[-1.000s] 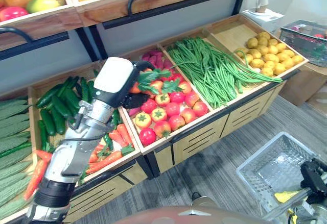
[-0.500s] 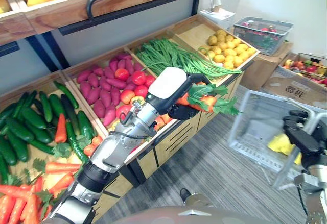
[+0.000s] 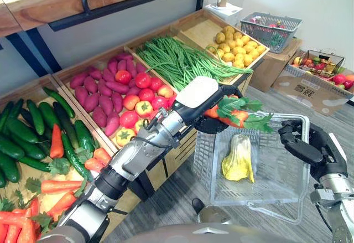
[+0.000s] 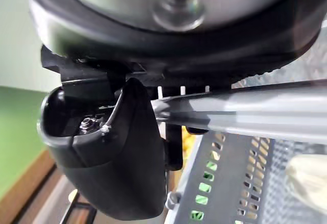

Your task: Pick vegetable in the basket

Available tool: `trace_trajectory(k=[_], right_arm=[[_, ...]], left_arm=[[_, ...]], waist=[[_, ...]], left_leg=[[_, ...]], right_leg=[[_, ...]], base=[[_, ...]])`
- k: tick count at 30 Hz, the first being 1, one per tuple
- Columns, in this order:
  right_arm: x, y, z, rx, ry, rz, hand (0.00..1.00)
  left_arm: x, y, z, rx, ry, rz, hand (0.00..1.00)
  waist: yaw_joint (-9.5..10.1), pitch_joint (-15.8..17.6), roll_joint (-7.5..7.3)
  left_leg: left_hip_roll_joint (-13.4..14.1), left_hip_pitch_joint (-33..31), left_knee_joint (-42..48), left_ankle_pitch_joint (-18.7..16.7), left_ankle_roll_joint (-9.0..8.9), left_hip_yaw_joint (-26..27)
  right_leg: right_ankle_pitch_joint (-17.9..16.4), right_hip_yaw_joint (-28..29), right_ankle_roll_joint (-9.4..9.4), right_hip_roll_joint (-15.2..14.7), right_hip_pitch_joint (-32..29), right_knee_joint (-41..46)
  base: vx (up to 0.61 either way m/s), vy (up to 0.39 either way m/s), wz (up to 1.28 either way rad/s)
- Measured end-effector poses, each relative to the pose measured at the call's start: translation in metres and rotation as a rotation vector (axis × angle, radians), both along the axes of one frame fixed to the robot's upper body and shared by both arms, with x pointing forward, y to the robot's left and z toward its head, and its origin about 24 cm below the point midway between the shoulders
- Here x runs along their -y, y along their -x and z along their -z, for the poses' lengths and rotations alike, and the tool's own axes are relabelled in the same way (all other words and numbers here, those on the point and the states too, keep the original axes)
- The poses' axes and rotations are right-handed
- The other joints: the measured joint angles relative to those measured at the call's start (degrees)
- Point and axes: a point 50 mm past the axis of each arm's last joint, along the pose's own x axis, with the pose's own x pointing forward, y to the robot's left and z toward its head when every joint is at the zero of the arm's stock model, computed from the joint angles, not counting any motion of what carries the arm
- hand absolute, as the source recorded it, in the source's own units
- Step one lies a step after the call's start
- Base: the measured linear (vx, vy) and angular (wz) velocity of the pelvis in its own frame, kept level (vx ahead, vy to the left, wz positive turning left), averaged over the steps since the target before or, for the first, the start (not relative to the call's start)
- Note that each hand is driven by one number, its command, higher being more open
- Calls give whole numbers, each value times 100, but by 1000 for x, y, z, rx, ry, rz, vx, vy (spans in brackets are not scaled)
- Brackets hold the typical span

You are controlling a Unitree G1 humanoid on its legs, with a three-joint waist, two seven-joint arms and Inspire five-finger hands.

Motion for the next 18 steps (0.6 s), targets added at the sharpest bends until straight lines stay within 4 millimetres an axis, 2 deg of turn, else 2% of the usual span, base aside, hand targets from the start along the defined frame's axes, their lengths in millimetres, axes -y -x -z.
trace_trajectory(k=[2,6,9,13,18], right_arm=[[0,-1,-3,-4,34,-10,0],[3,-5,-18,12,106,-59,0],[8,-8,-33,14,184,-105,0],[13,-12,-59,36,330,-153,0],[12,-24,-78,65,407,-218,0]], left_arm=[[1,1,1,-3,-8,10,0],[3,3,1,13,-33,40,0],[5,4,0,28,-80,72,0],[7,11,3,19,-118,160,0],[13,18,9,12,-169,226,0]], waist=[[-49,33,-16],[-129,93,67],[-164,124,76],[-305,121,120],[-404,132,134]], left_leg=[[8,2,3,-8,-6,53],[50,13,41,-35,-28,180],[74,107,39,-53,-57,321],[69,130,38,-80,-86,465],[66,294,6,-99,-118,697]], right_leg=[[-2,42,-4,15,-38,10],[-14,145,-21,77,-153,93],[-13,265,-21,124,-159,106],[-11,394,-17,149,-248,121],[-5,597,-4,211,-268,160]], base=[[49,53,-11],[60,43,-19],[63,38,-21],[59,49,-17],[55,48,-23]])
